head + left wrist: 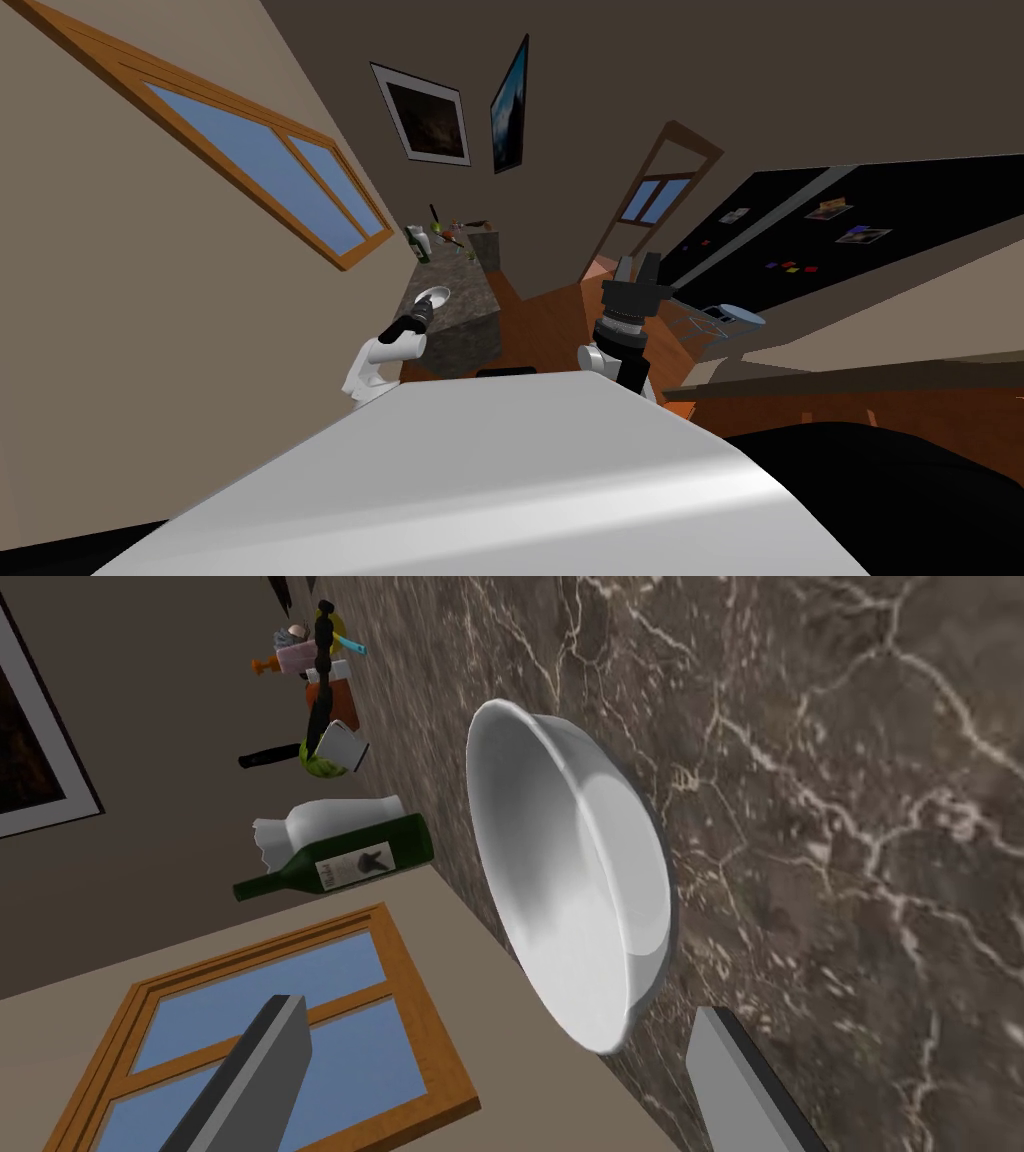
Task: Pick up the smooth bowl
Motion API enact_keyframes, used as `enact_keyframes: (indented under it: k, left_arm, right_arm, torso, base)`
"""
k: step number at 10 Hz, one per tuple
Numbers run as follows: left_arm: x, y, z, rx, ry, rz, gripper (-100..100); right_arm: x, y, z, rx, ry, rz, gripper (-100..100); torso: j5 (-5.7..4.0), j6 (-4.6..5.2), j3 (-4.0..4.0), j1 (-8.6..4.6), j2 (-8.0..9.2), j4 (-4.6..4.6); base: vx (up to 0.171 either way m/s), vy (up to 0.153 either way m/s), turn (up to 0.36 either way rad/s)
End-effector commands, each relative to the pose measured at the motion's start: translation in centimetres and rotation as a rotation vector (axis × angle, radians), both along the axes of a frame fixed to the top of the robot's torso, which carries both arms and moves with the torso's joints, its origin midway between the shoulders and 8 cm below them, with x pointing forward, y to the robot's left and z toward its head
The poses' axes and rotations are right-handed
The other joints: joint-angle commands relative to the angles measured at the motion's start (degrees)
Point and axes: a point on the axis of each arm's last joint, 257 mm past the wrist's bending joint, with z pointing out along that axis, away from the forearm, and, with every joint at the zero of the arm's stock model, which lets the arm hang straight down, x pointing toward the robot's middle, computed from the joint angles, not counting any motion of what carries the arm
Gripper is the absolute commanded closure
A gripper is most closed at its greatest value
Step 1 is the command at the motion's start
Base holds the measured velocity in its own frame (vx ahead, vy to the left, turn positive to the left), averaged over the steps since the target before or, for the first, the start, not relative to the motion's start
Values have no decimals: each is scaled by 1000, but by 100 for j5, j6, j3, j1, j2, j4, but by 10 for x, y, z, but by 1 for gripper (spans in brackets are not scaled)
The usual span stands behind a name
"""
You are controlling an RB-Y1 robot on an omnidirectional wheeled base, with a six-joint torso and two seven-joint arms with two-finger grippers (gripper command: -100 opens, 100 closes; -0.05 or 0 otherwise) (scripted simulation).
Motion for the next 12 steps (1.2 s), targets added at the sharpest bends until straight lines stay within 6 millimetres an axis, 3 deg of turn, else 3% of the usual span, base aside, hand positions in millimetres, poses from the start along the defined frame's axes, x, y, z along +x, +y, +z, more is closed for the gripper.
enact_keyframes:
  k: [1,12]
  left_arm:
    - [2,1,-4,-19,28,14,-100]
    - [-6,4,-41,-114,228,90,-100]
  right_arm:
    - [0,0,0,0,0,0,0]
    - [0,0,0,0,0,0,0]
  torso:
    - [0,0,0,0,0,0]
    - [2,2,-1,9,-2,0]
  base:
    - [-4,23,-62]
    - [-6,38,-49]
